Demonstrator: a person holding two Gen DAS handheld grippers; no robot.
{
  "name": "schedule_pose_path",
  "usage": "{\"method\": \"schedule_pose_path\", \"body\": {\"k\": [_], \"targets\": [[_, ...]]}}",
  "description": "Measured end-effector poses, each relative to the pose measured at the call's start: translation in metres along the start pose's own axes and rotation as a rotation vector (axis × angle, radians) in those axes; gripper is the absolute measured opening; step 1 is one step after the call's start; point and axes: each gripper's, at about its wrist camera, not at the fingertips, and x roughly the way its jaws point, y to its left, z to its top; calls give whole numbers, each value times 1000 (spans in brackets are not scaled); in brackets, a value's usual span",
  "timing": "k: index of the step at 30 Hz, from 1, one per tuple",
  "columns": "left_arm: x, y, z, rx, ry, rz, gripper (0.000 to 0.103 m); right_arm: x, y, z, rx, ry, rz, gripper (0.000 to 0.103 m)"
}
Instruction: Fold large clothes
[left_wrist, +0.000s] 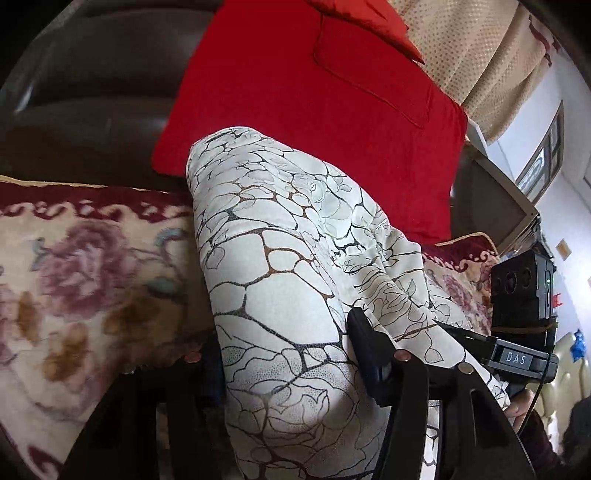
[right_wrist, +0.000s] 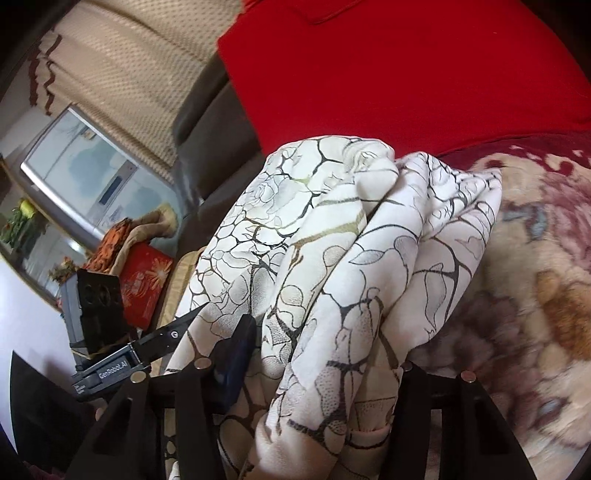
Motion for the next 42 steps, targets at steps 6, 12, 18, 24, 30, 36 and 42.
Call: {"method": "schedule_pose_path", "body": {"k": [6, 12, 18, 24, 30, 36, 42], "targets": [[-18, 5, -3, 6, -13, 39, 58, 3, 22, -15, -48, 10, 7, 56], [-18, 1, -3, 19, -10, 53, 58, -4, 32, -33, -55, -7, 4, 55], [-13, 8, -19, 35, 36, 113, 58, 1, 26, -44, -36, 11, -21, 55], [-7, 12, -23, 36, 66, 155, 59, 10, 18, -55, -6, 36, -41, 55], [-2, 8, -24, 51, 74, 196, 59, 13, 1, -63, 49, 55, -70, 55], [-2, 13, -30, 35, 94, 232, 68, 15, 0, -70, 60, 45, -98, 55], [-4, 16, -36, 56, 91, 293, 81, 13, 6, -77, 76, 22, -132, 60]]}}
